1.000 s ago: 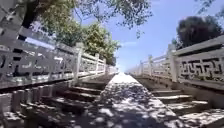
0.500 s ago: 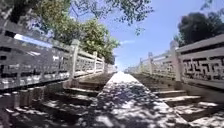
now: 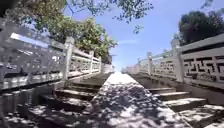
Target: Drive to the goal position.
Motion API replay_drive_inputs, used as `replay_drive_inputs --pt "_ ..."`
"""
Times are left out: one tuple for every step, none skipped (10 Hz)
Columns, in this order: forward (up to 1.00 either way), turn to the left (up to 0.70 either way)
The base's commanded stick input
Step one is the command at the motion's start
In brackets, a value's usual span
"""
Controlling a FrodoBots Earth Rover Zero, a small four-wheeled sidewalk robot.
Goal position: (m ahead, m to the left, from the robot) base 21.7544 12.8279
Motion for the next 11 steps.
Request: replay_drive_inputs --pt "0.45 0.00" --pt "0.45 0.00" --pt "0.45 0.00" --pt "0.45 0.00" --pt "0.45 0.00" --pt "0.45 0.00" --pt "0.45 0.00" --pt "0.45 -0.10" --pt "0.45 -0.27" --pt "0.45 -0.27" --pt "0.45 -0.22"
